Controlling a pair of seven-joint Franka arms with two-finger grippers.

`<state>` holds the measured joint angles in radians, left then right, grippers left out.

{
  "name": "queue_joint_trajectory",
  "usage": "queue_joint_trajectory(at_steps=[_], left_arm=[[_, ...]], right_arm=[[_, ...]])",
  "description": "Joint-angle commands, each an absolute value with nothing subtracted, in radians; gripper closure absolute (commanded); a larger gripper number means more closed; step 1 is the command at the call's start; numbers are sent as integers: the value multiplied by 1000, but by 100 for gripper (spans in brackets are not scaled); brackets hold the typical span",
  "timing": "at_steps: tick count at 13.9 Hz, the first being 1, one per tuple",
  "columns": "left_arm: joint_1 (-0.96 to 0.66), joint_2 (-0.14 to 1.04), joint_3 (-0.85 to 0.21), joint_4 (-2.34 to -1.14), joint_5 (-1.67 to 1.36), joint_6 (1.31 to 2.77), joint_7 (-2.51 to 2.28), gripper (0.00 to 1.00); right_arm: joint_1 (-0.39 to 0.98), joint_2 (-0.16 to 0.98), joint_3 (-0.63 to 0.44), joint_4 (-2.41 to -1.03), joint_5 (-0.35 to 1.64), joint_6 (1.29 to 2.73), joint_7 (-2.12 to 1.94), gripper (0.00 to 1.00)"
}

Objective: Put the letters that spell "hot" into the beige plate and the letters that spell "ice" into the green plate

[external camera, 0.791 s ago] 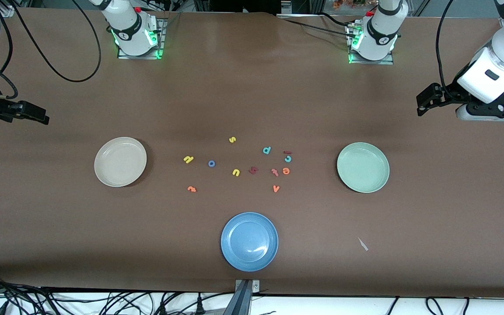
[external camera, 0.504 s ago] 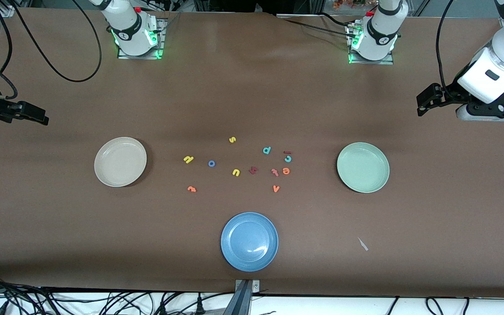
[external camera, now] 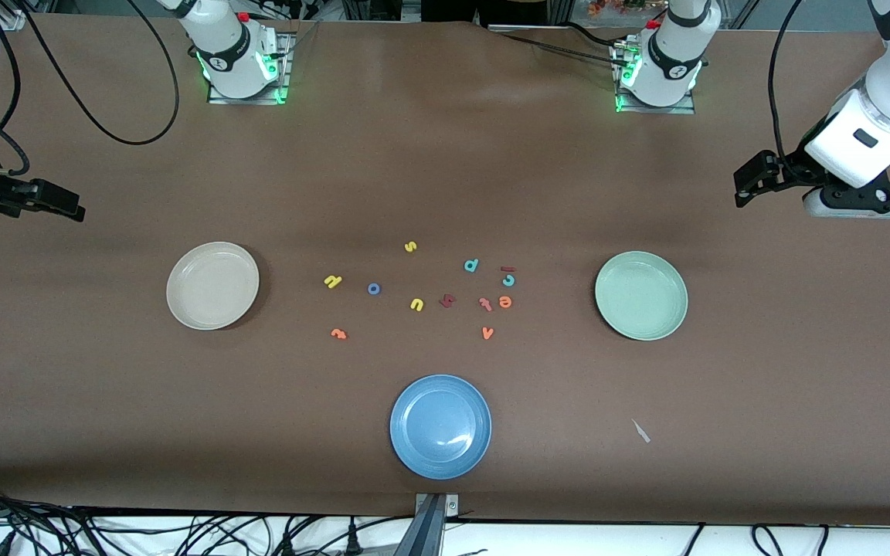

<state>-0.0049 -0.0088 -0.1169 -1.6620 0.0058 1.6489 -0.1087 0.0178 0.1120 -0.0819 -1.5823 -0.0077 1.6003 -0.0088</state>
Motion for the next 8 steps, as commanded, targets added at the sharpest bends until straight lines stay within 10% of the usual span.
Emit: queue_joint_trajectory(at_steps=[1,8], left_arm=[[0,-2,-117,-1637,-14,1641,-87,0],[2,-3,-112,-1631,-15,1641,-89,0]], right_arm=[[11,91,-78,-1601,-12,1611,-17,0],[9,91,-80,-1600,-11,1611,-17,0]])
